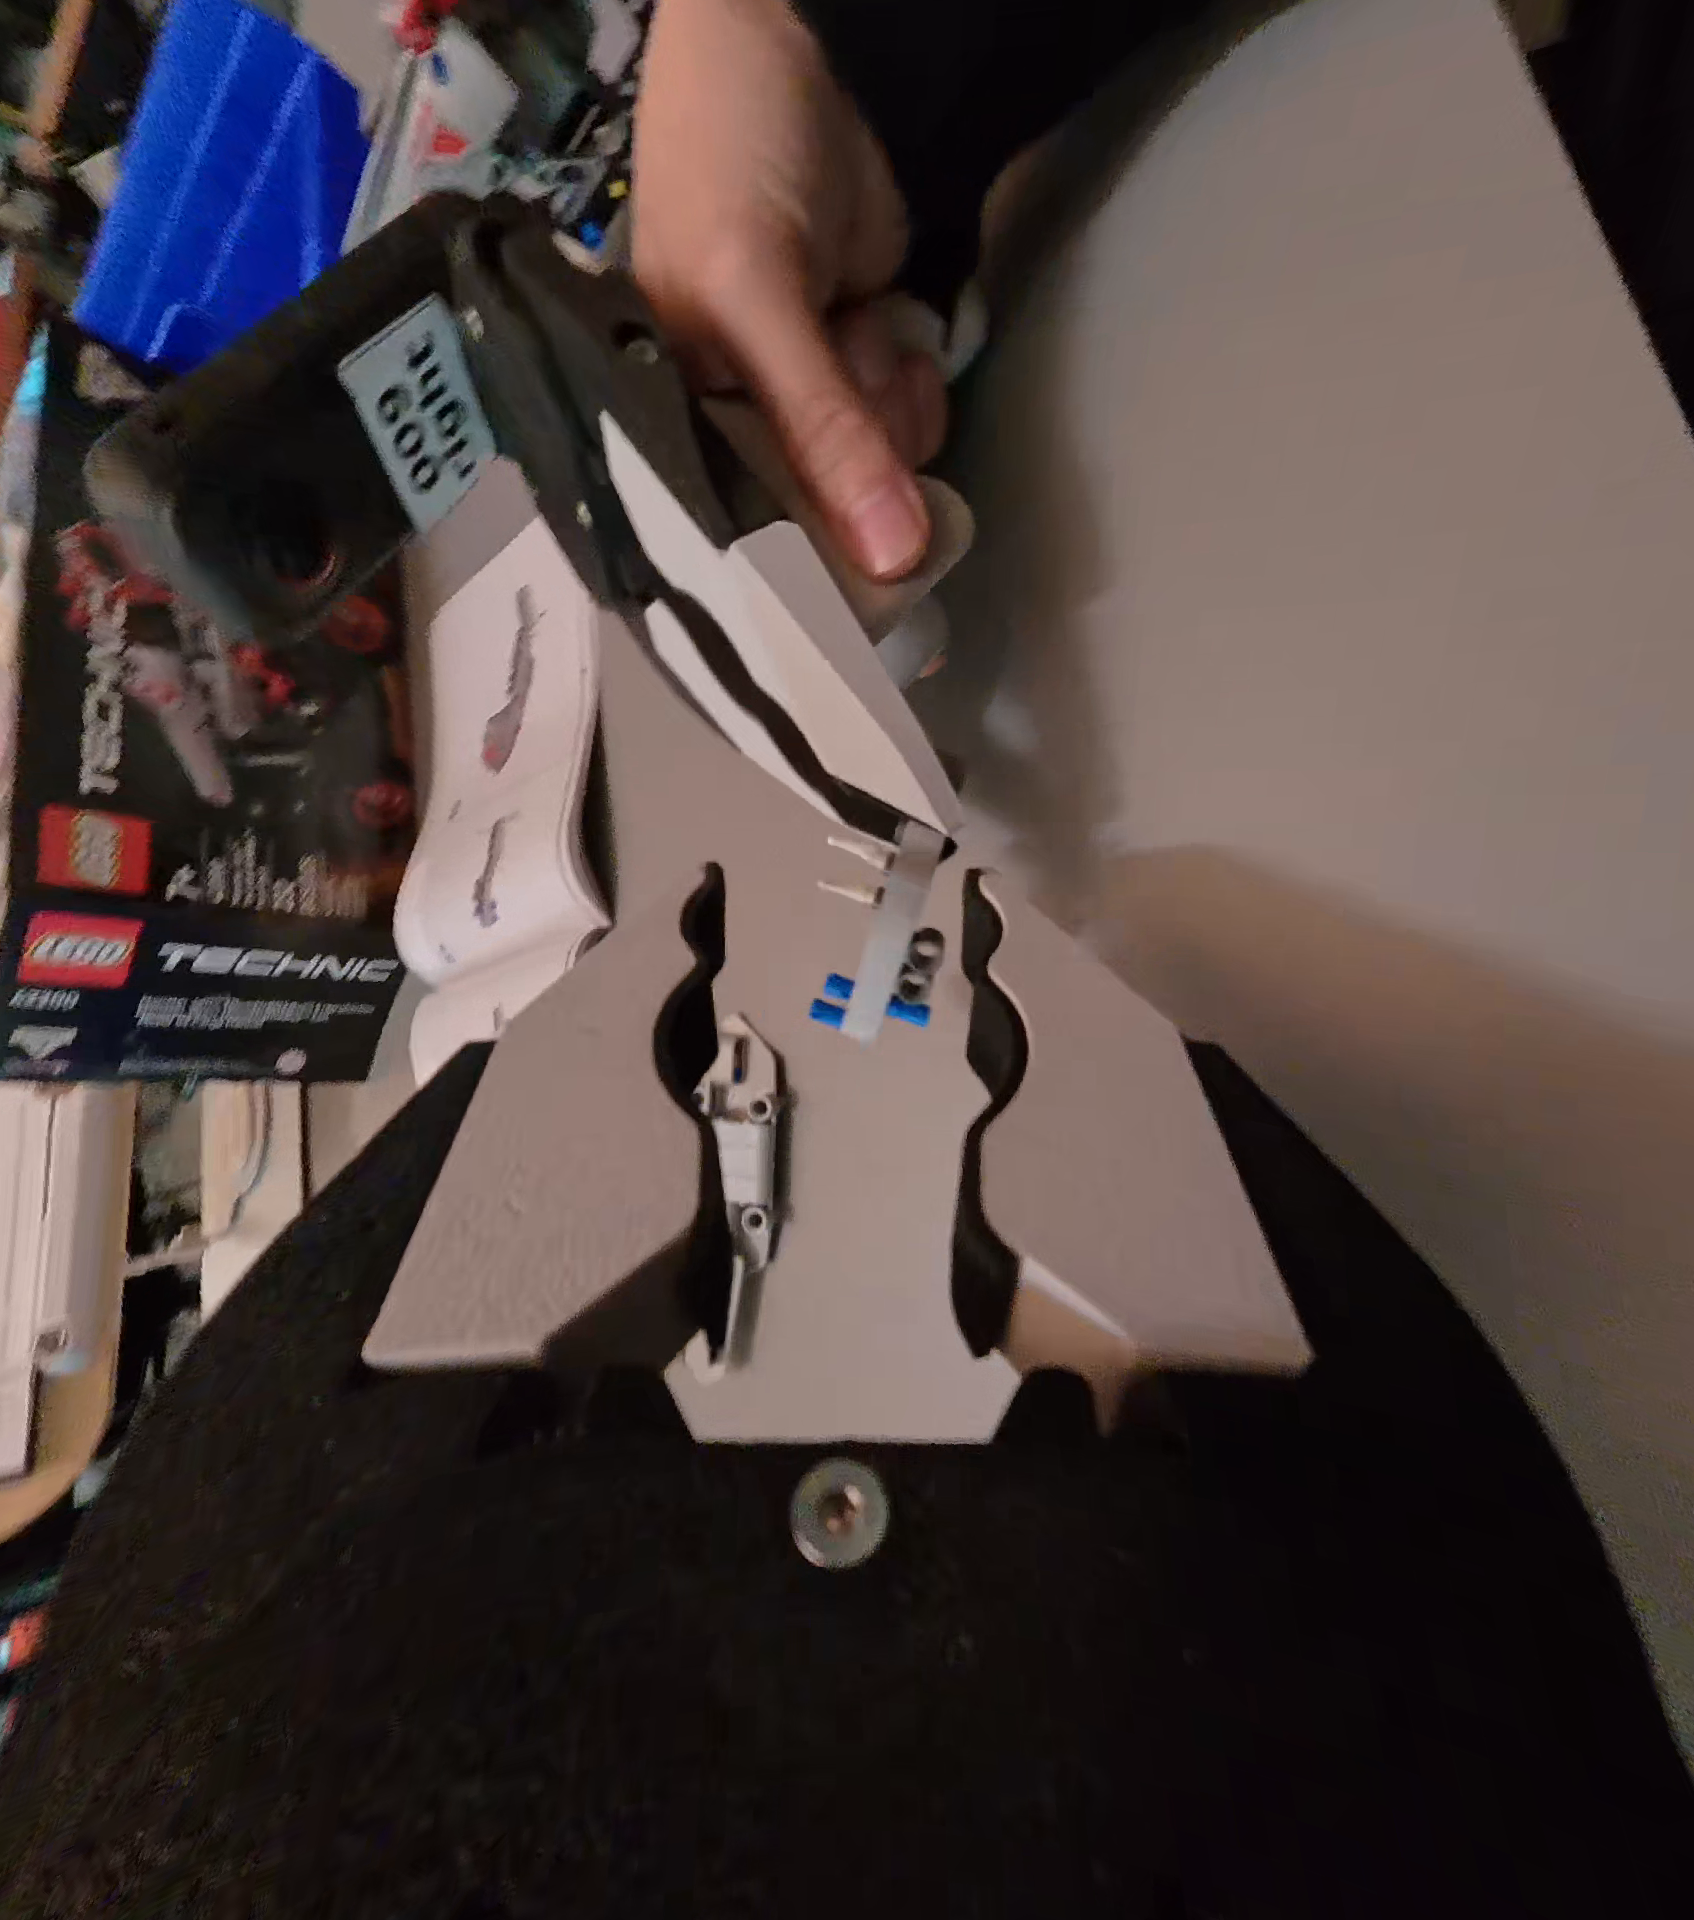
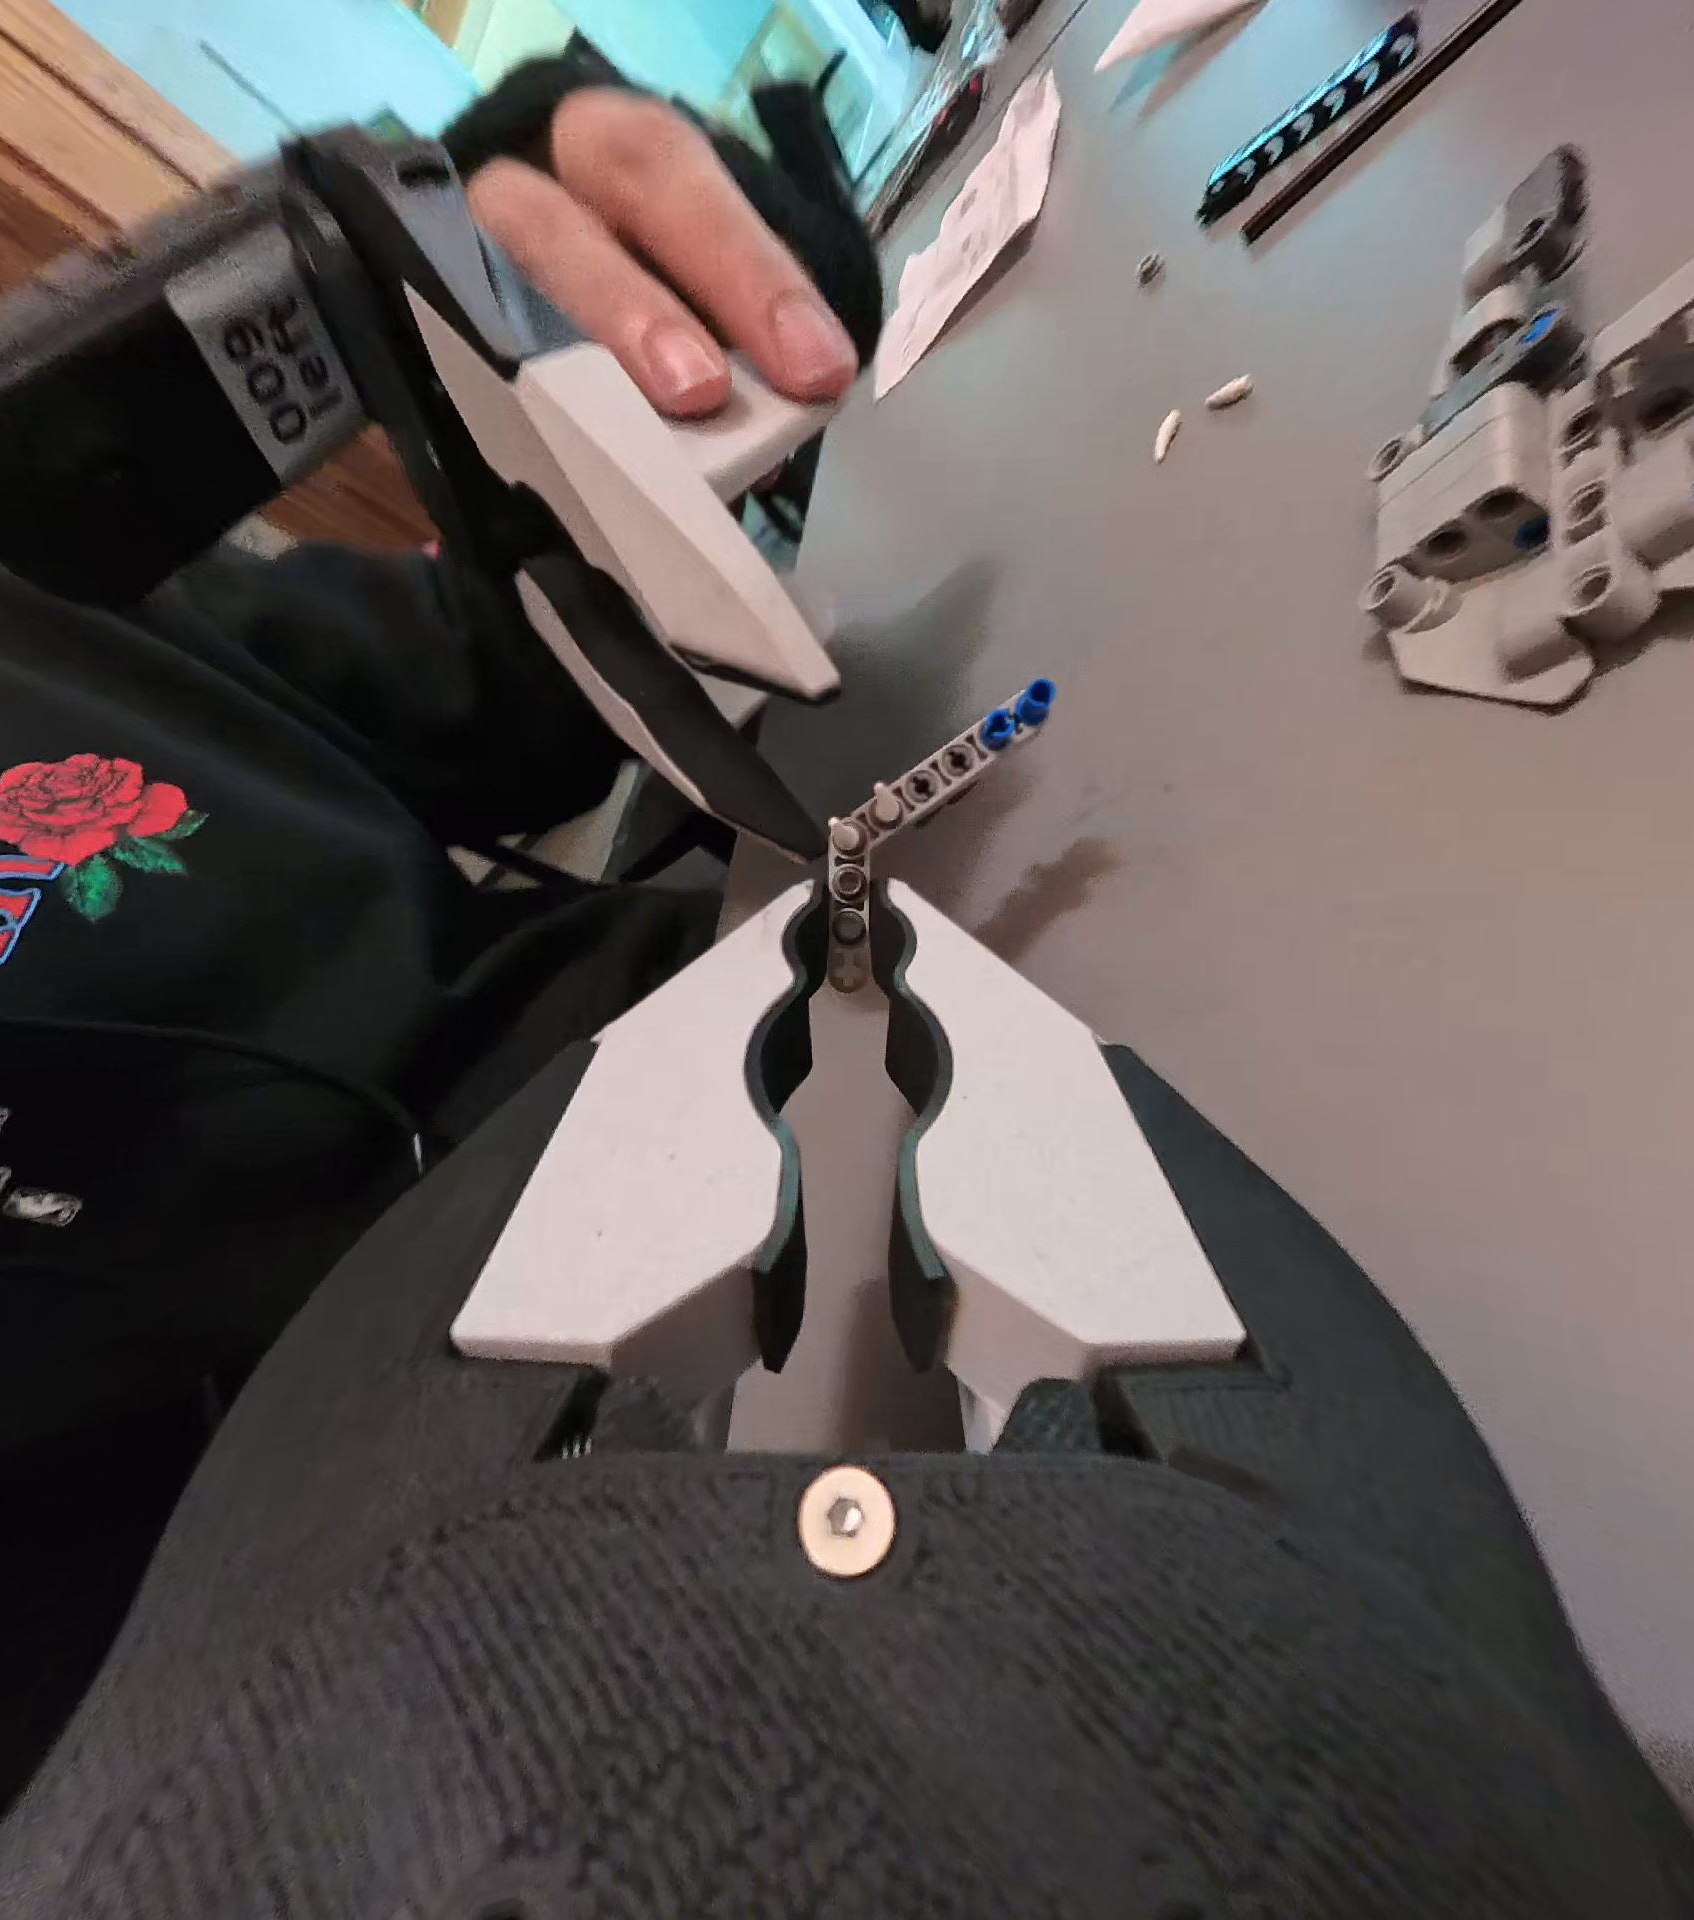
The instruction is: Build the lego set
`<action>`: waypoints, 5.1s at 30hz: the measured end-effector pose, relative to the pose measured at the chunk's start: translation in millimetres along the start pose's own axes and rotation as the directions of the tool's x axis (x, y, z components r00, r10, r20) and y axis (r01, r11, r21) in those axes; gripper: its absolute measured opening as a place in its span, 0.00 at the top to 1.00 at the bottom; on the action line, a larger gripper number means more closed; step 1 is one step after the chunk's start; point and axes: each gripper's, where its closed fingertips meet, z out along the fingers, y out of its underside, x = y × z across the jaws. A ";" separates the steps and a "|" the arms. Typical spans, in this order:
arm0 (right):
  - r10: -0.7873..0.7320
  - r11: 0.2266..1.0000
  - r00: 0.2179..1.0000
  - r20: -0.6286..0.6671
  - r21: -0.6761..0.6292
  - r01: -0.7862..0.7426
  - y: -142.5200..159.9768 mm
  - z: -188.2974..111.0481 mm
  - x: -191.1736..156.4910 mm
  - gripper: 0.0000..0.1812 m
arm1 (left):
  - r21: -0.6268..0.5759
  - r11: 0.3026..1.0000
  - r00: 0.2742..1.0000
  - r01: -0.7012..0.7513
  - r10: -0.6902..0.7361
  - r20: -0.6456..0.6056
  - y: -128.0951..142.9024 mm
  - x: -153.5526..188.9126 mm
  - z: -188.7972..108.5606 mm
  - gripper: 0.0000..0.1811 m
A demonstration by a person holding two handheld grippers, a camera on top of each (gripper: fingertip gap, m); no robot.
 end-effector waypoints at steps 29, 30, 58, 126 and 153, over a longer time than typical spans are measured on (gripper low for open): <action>0.017 0.995 0.998 0.054 -0.100 -0.011 15.1 5.3 -6.3 0.97 | -0.023 1.000 0.990 -0.007 0.004 -0.139 6.4 21.8 16.7 0.90; 0.016 0.995 0.998 0.053 -0.101 -0.011 15.2 5.5 -6.2 0.97 | -0.021 1.000 0.989 -0.002 -0.001 -0.146 6.5 22.7 16.8 0.90; 0.038 0.984 0.999 -0.023 -0.174 -0.041 25.8 11.4 5.5 0.96 | -0.020 0.994 0.977 0.106 -0.108 -0.183 17.5 32.7 24.6 0.91; 0.052 0.986 0.998 -0.024 -0.158 -0.055 23.4 11.0 6.9 0.97 | -0.078 0.989 0.991 -0.127 0.130 0.036 10.1 27.3 21.5 0.91; 0.041 0.995 0.995 -0.090 -0.090 -0.049 14.9 7.7 13.5 0.97 | 0.054 0.994 0.988 0.095 -0.100 0.116 13.5 17.2 -0.9 0.79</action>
